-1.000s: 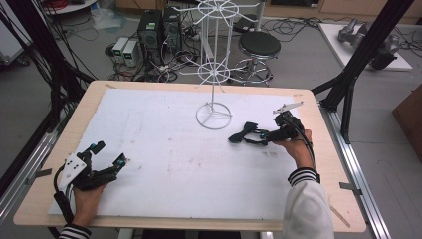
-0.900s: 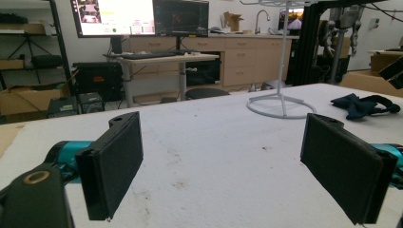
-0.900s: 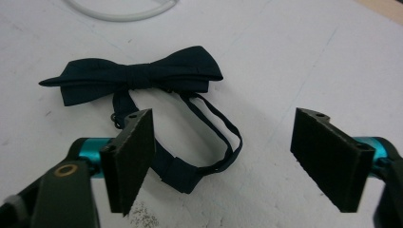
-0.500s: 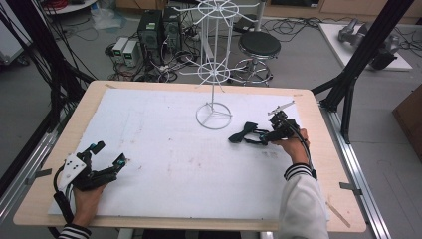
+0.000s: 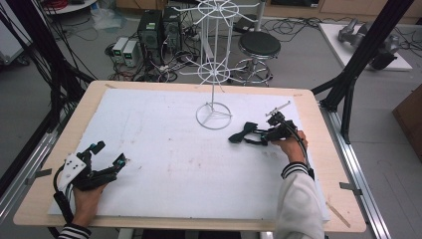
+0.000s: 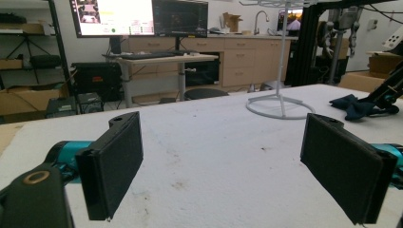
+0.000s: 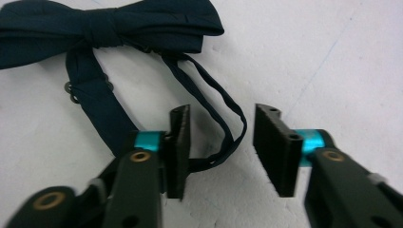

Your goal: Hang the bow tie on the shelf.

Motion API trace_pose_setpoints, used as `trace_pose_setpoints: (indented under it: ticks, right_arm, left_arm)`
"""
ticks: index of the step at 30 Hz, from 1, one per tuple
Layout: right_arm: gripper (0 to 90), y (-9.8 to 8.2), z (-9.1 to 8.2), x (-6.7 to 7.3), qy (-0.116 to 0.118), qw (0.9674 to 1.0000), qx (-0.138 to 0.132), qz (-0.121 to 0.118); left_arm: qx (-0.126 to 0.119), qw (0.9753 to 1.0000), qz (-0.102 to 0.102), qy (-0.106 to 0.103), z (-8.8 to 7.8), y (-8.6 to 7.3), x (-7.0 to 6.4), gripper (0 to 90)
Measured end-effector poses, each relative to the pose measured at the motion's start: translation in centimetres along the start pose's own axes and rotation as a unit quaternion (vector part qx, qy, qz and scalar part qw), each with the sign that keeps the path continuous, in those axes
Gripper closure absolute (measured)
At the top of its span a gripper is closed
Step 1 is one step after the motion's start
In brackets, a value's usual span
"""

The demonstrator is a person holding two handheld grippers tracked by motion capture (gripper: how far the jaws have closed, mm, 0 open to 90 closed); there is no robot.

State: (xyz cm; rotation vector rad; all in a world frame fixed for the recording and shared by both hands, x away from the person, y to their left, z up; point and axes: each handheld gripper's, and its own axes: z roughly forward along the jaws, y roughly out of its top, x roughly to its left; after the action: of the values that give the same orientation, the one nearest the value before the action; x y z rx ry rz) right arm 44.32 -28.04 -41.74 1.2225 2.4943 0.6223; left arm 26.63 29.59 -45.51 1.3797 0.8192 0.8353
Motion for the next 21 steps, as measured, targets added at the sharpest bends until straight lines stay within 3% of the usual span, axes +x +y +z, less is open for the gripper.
trace_pose_setpoints:
  ticks: [6, 8, 15, 18, 21]
  right_arm:
    - [87.1, 0.1, 0.1, 0.3, -0.017, 0.9996, 0.024, 0.006]
    - [87.7, 0.2, 0.1, 0.4, -0.019, 0.9994, 0.024, 0.014]
    - [88.2, 0.4, -0.2, 1.0, -0.027, 0.9994, 0.023, -0.001]
    - [88.3, 0.5, -0.5, 1.2, -0.024, 0.9996, 0.014, 0.003]
    - [88.3, 0.6, -1.3, 1.5, -0.026, 0.9996, -0.015, 0.002]
  left_arm:
    - [0.0, 1.0, 0.0, 0.0, 0.0, 0.0, 0.0, 14.5]
    - [0.0, 1.0, 0.0, 0.0, 0.0, 0.0, 0.0, 14.5]
    - [-0.001, 1.0, 0.0, 0.0, 0.0, 0.0, 0.0, 14.5]
    - [-0.002, 1.0, 0.0, 0.001, 0.0, 0.0, 0.0, 14.5]
    - [-0.003, 1.0, 0.0, 0.001, 0.0, 0.0, -0.1, 14.5]
